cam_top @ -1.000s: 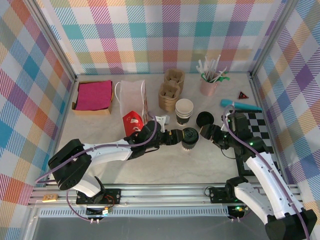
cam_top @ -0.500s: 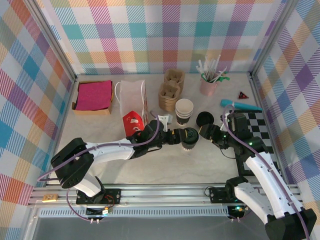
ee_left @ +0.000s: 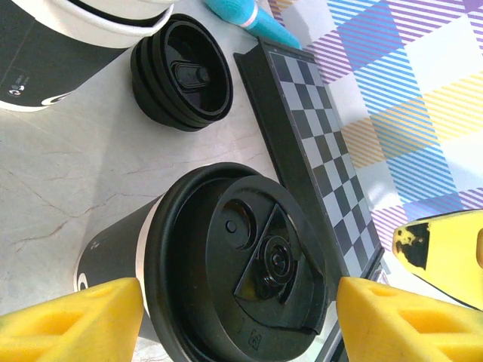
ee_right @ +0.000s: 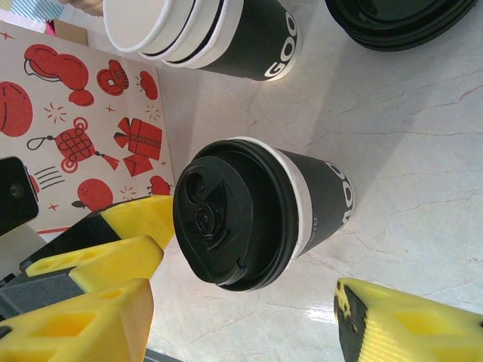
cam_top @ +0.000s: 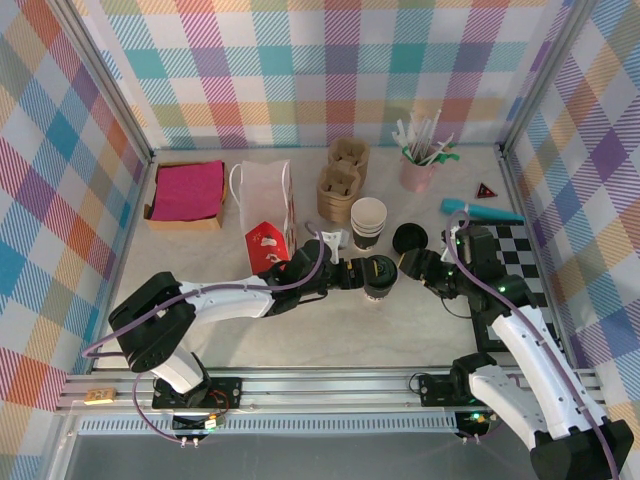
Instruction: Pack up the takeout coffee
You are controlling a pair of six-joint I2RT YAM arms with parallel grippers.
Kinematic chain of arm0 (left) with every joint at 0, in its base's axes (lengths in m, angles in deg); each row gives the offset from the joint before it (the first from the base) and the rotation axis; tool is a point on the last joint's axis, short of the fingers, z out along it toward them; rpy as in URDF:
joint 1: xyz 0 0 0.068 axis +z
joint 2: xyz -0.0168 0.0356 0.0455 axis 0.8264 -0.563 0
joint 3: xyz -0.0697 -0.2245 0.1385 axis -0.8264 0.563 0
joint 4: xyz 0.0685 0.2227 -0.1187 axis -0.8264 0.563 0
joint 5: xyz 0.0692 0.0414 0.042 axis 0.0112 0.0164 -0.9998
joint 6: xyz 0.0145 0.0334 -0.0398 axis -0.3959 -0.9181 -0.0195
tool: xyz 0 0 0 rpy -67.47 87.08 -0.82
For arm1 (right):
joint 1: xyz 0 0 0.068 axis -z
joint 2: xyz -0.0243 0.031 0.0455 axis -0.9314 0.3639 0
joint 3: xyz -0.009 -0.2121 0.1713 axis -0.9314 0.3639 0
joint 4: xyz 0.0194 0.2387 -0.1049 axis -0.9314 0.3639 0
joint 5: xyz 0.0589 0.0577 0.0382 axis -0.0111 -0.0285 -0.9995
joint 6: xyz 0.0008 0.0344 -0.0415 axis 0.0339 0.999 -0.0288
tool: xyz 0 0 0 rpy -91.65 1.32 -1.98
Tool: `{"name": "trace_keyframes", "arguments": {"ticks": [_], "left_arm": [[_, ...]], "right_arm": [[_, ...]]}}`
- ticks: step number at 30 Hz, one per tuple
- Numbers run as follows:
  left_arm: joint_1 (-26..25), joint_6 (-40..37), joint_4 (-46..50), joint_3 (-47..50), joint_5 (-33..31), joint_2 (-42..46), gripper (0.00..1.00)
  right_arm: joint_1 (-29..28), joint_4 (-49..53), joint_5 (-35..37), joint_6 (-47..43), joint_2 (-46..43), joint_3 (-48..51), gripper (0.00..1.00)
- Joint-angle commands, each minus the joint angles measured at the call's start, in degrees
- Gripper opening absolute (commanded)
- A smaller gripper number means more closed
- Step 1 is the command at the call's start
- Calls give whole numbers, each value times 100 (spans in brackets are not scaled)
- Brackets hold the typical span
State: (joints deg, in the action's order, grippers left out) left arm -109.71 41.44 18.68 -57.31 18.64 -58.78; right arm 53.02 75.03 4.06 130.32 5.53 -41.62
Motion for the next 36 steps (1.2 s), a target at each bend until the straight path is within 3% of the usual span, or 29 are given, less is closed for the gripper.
{"name": "trace_keyframes", "arguments": {"ticks": [1, 24, 36], "left_arm": [[-78, 19, -224, -160, 78, -38, 68], [-96, -15, -221, -333, 109, -155, 68], [-46, -408, 452, -239, -238, 300, 72]], "right_arm": [[47, -44, -75, -69, -90, 6, 65], [54, 26, -1, -88, -171, 15, 64], [146, -52, -22, -433, 88, 138, 64]]}}
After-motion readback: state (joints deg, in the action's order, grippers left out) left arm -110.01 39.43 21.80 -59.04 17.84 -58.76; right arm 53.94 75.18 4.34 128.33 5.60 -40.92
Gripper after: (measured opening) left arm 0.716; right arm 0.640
